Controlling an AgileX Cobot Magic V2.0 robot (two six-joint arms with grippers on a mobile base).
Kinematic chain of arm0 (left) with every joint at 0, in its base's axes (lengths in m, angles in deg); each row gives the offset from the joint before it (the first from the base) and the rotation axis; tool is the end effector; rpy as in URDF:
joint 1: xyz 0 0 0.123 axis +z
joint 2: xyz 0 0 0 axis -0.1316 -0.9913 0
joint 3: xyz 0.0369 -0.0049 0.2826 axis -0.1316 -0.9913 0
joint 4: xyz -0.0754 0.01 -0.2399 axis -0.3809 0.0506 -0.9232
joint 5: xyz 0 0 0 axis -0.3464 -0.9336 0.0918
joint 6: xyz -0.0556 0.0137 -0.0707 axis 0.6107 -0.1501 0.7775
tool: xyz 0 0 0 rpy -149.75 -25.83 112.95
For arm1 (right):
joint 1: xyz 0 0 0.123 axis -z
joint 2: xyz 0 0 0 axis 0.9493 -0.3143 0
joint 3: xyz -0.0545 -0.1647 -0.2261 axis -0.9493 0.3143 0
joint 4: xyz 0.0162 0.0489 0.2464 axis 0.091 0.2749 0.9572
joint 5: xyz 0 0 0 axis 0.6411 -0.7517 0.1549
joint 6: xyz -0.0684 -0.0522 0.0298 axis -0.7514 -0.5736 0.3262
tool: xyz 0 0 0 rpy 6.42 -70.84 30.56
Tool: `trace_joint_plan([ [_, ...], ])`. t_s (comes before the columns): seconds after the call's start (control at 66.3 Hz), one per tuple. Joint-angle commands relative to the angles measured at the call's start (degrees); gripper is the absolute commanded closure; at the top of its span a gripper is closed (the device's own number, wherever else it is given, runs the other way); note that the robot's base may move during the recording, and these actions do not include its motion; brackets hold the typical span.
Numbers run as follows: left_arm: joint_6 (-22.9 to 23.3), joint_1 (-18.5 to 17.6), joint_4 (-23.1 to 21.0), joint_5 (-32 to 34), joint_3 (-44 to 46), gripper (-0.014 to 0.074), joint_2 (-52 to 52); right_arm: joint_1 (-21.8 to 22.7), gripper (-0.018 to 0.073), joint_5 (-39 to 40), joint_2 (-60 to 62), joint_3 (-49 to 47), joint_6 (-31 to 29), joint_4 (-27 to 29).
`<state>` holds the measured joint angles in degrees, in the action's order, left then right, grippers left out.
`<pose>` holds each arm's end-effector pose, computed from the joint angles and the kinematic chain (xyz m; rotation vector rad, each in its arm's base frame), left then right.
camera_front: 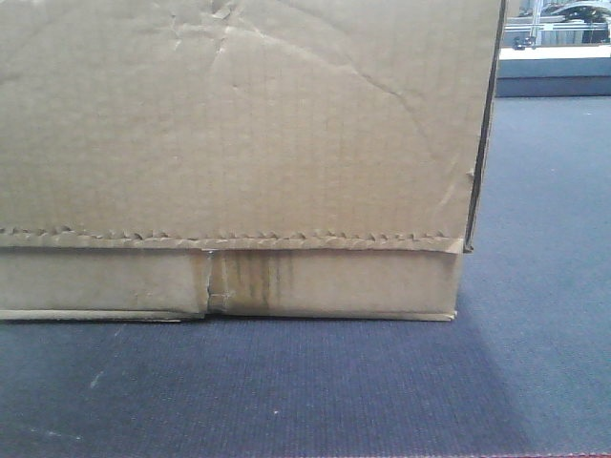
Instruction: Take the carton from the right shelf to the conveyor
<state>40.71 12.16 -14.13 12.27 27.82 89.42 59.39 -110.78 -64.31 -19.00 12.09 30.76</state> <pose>0.0567 0.0045 0.2056 -0.1071 1.5627 0.0179 0.0231 0.0039 0.3213 -0.1681 1.5259 0.1478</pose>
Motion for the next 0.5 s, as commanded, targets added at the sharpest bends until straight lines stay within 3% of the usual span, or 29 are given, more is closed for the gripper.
trace_joint_plan([
  [0.0, -0.3, 0.08, -0.37, 1.06, 0.06, 0.0582, 0.29, 0.13, 0.0627, 1.46, 0.19, 0.17, -0.43, -0.74],
  [0.302, -0.3, 0.08, -0.37, 1.06, 0.06, 0.0582, 0.29, 0.13, 0.0627, 1.7, 0.19, 0.17, -0.43, -0.74],
  [0.483, -0.3, 0.08, -0.37, 1.06, 0.06, 0.0582, 0.29, 6.22, 0.0627, 5.43, 0.28, 3.33, -0.43, 1.12],
])
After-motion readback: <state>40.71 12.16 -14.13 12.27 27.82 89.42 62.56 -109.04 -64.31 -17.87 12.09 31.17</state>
